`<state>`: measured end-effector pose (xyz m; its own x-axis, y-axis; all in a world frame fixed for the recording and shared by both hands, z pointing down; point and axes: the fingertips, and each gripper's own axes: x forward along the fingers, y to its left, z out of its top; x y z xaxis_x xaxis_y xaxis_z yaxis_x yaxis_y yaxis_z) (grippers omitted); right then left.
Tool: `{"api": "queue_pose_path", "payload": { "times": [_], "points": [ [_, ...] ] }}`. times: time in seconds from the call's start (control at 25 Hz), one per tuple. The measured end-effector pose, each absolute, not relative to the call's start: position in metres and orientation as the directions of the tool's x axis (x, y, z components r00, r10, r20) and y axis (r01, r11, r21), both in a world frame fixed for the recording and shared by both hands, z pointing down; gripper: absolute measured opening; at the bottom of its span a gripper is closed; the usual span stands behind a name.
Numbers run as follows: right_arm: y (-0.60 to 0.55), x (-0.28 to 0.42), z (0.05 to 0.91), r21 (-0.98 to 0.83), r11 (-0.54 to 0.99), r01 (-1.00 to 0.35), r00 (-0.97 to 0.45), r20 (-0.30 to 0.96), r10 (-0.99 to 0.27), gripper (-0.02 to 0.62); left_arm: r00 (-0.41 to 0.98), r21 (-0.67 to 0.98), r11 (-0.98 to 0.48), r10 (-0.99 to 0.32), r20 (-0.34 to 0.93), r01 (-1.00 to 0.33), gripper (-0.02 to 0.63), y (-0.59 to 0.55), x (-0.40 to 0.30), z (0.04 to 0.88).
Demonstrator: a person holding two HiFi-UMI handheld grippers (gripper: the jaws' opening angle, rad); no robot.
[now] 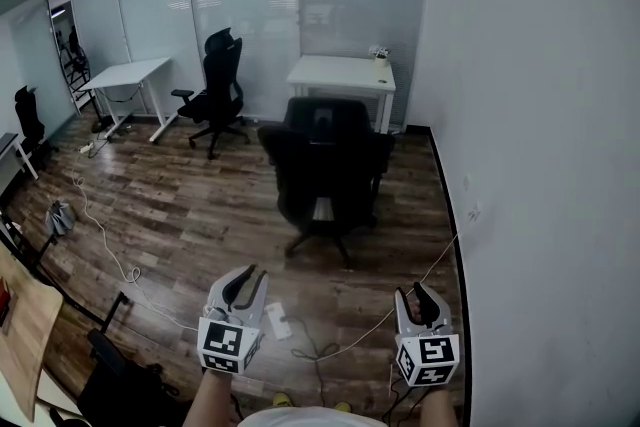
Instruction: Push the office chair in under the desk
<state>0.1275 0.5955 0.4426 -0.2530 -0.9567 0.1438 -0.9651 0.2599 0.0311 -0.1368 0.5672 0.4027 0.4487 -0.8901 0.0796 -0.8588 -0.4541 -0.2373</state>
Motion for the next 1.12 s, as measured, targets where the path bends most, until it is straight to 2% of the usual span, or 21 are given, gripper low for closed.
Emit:
{"api": "queue_pose_path", "payload": {
  "times": [0.56, 1.12],
  "points": [
    [0.586, 0.182, 0.454, -0.022, 0.298, -0.954, -0.298, 0.134, -0.945, 0.121, 0.421, -0.267, -0.43, -0.902, 0.09, -0.863, 0.084, 0.571, -0.085, 0.412],
    [0.504, 0.158, 0.468, -0.01, 0.319, -0.948, -0.316, 0.162, -0.935, 0.121, 0.437, -0.245, -0.445, -0.895, 0.088, -0.862, 0.086, 0.486, -0.102, 0.426]
  ]
}}
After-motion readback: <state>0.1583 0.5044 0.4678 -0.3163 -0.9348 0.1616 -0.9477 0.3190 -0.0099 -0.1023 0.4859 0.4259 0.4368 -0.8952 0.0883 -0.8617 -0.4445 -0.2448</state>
